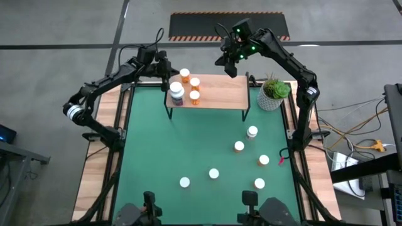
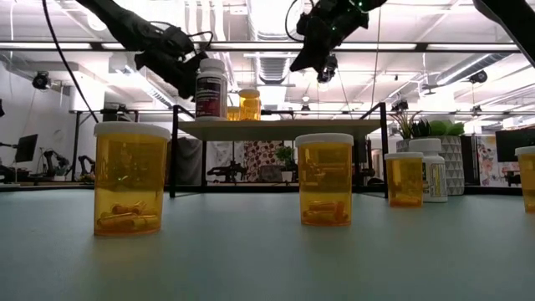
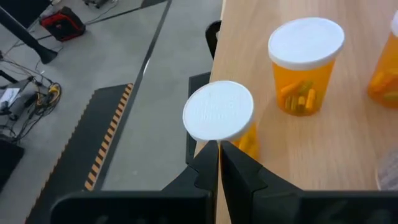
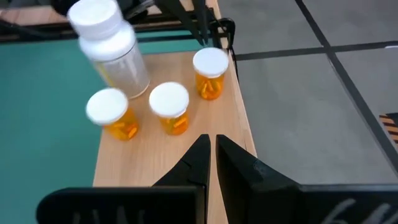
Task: Pick and place medicine bottles onto shelf by color
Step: Put the orange pill bottle on the shelf aligned with the other orange pill bottle
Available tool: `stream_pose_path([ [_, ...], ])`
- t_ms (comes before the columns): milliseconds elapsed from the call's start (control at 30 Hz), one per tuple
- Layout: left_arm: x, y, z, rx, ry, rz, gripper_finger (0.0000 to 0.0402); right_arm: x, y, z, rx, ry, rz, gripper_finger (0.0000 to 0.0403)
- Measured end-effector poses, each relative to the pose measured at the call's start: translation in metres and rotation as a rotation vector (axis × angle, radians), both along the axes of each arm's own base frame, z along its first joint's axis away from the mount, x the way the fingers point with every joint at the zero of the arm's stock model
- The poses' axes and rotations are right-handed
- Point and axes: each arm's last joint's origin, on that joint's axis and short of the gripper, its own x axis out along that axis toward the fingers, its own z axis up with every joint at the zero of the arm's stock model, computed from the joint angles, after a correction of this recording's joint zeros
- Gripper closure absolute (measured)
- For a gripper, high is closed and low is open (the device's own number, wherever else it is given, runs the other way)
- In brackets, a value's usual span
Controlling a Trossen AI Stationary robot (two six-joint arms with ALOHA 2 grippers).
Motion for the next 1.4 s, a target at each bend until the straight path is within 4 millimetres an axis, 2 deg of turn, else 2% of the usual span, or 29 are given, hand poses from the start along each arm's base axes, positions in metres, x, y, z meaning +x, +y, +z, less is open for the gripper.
stream_pose_path([
  [200, -0.016, -0.017, 0.026, 0.073, -0.003, 0.086, 0.0402, 0.014, -0.014, -0.019, -0.019, -0.105, -0.049, 0.0385],
  [300, -0.024, -0.029, 0.042, 0.055, -0.071, 0.110, 0.0402, 0.022, -0.018, -0.024, -0.028, -0.179, -0.067, 0.0385],
  [400, -0.029, -0.039, 0.054, 0.046, -0.135, 0.096, 0.0402, 0.032, -0.015, -0.029, -0.013, -0.243, -0.048, 0.0385],
  [500, -0.030, -0.044, 0.058, 0.047, -0.150, 0.070, 0.0402, 0.042, -0.009, -0.031, -0.009, -0.293, -0.022, 0.0385],
  [633, -0.026, -0.040, 0.049, 0.024, -0.130, 0.062, 0.0402, 0.047, -0.001, -0.031, -0.004, -0.286, 0.002, 0.0385],
  [833, -0.014, -0.022, 0.018, 0.042, -0.026, 0.015, 0.0402, 0.041, 0.004, -0.018, 0.012, -0.229, 0.011, 0.0385],
  [1000, -0.002, -0.005, -0.004, 0.000, 0.026, -0.020, 0.0402, 0.039, 0.006, -0.016, 0.018, -0.209, 0.015, 0.0385],
  [1167, 0.007, 0.003, -0.009, -0.039, -0.020, -0.112, 0.0402, 0.039, 0.005, -0.018, 0.021, -0.204, 0.016, 0.0385],
  [1400, 0.014, 0.012, -0.009, -0.025, -0.055, -0.103, 0.0402, 0.039, 0.005, -0.021, 0.024, -0.198, 0.016, 0.0385],
])
